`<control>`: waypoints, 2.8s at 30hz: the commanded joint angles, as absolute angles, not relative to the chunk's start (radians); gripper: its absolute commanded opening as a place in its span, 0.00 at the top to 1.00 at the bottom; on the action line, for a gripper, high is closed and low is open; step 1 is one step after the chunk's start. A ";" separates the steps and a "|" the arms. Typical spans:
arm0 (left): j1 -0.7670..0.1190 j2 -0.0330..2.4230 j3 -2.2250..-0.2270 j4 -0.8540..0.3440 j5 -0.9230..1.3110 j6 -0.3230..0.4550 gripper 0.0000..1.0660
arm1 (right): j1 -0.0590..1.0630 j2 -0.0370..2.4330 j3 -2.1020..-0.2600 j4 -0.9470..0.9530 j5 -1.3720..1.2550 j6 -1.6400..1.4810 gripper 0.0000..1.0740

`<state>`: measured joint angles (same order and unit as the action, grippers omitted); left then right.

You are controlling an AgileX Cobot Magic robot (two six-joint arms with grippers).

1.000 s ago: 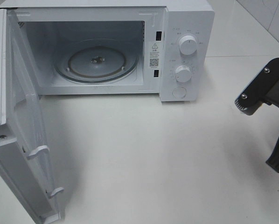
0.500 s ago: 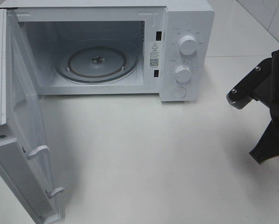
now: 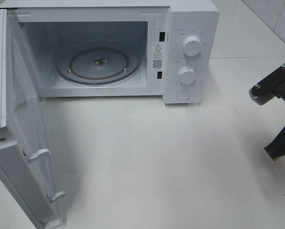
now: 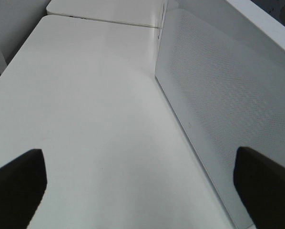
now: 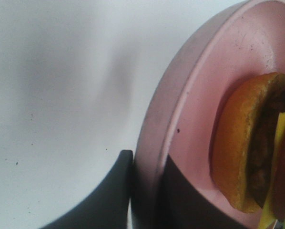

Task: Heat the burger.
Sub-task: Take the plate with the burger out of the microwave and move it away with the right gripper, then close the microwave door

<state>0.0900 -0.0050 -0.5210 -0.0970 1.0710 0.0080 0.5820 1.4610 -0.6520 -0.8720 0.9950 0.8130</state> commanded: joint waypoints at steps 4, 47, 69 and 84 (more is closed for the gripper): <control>0.092 -0.012 -0.518 -0.097 1.071 0.000 0.06 | 0.537 1.460 -0.585 -0.953 0.977 0.881 0.94; 0.092 -0.012 -0.518 -0.097 1.071 0.000 0.06 | 0.516 1.815 -0.572 -1.025 0.840 1.143 0.67; 0.092 -0.012 -0.518 -0.097 1.071 0.000 0.06 | 0.517 1.339 -0.572 -0.430 0.643 0.476 0.40; 0.092 -0.012 -0.518 -0.097 1.071 0.000 0.06 | 0.517 0.900 -0.572 -0.226 0.858 0.220 0.29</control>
<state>0.0900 -0.0050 -0.5210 -0.0970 1.0710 0.0080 0.5190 0.9380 -0.5720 -0.2330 0.8120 0.2350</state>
